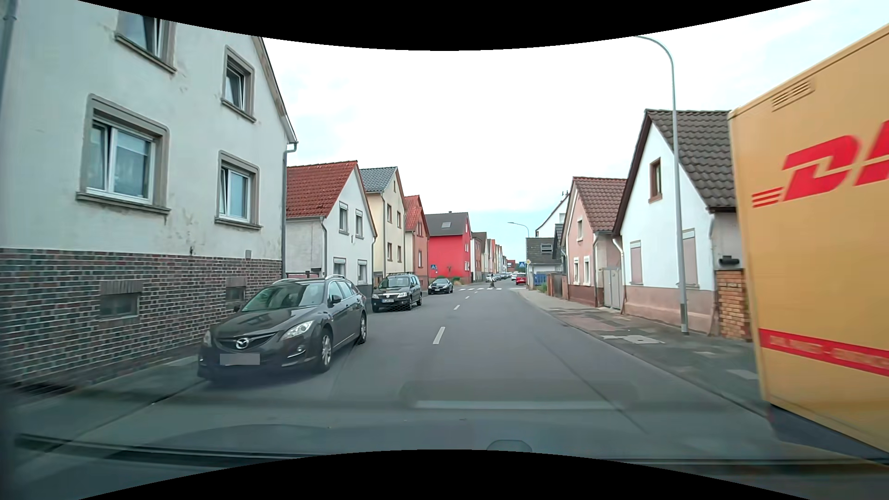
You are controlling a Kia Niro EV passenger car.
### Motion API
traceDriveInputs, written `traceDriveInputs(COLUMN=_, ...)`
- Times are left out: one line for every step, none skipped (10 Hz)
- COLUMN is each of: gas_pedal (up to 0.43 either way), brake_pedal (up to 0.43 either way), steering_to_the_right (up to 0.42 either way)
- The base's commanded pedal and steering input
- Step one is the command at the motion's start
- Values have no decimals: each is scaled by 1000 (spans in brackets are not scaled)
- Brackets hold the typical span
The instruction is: Follow the waypoints while adhering to traffic rules and regulations
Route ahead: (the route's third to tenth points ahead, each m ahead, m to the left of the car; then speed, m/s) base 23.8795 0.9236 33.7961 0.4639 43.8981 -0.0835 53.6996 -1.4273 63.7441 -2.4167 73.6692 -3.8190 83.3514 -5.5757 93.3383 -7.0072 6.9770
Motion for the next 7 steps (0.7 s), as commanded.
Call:
traceDriveInputs(gas_pedal=0, brake_pedal=0, steering_to_the_right=16)
traceDriveInputs(gas_pedal=0, brake_pedal=0, steering_to_the_right=15)
traceDriveInputs(gas_pedal=0, brake_pedal=0, steering_to_the_right=14)
traceDriveInputs(gas_pedal=0, brake_pedal=0, steering_to_the_right=13)
traceDriveInputs(gas_pedal=0, brake_pedal=0, steering_to_the_right=12)
traceDriveInputs(gas_pedal=0, brake_pedal=0, steering_to_the_right=11)
traceDriveInputs(gas_pedal=0, brake_pedal=0, steering_to_the_right=11)
